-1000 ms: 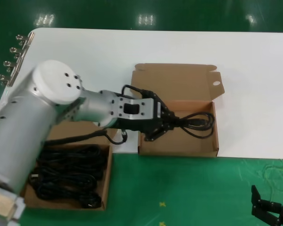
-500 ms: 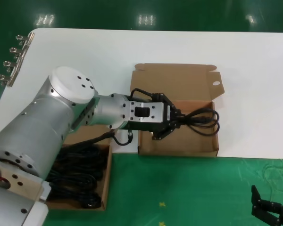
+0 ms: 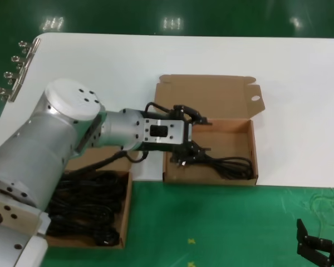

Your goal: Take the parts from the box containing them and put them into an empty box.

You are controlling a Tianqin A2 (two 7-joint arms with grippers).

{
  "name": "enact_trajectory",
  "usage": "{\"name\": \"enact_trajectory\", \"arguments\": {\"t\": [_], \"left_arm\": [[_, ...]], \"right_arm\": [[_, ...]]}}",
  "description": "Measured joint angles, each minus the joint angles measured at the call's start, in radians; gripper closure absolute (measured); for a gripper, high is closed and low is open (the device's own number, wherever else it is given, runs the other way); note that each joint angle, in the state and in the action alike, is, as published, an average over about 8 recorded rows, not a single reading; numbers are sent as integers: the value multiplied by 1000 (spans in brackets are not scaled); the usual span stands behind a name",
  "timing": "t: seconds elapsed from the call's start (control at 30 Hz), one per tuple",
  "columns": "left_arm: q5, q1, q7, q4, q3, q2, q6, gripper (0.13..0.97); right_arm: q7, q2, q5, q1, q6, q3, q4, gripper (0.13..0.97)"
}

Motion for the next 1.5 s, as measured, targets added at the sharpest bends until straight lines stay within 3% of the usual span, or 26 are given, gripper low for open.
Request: {"name": "enact_trajectory", "arguments": {"t": [0.23,0.43,0.57,0.7,0.97,1.27,1.5], "left_arm": [[-14,27,-4,-35,-13,-10,2,649],[-33,102,-44,-106,-36,-24,-42,522],[-50,172,-82,-172,-57,-36,-84,415],[-70,249,-124,-246,-80,-49,-129,415],[-110,408,-209,-396,-128,-77,-223,251],[-154,587,-305,-566,-182,-109,-328,157],[-189,724,-379,-697,-224,-133,-409,138]], "right_arm": [[0,0,0,0,0,0,0,129],[0,0,0,0,0,0,0,129],[0,0,0,0,0,0,0,129],[0,0,0,0,0,0,0,129],[0,0,0,0,0,0,0,129],[0,0,0,0,0,0,0,129],[0,0,0,0,0,0,0,129]]}}
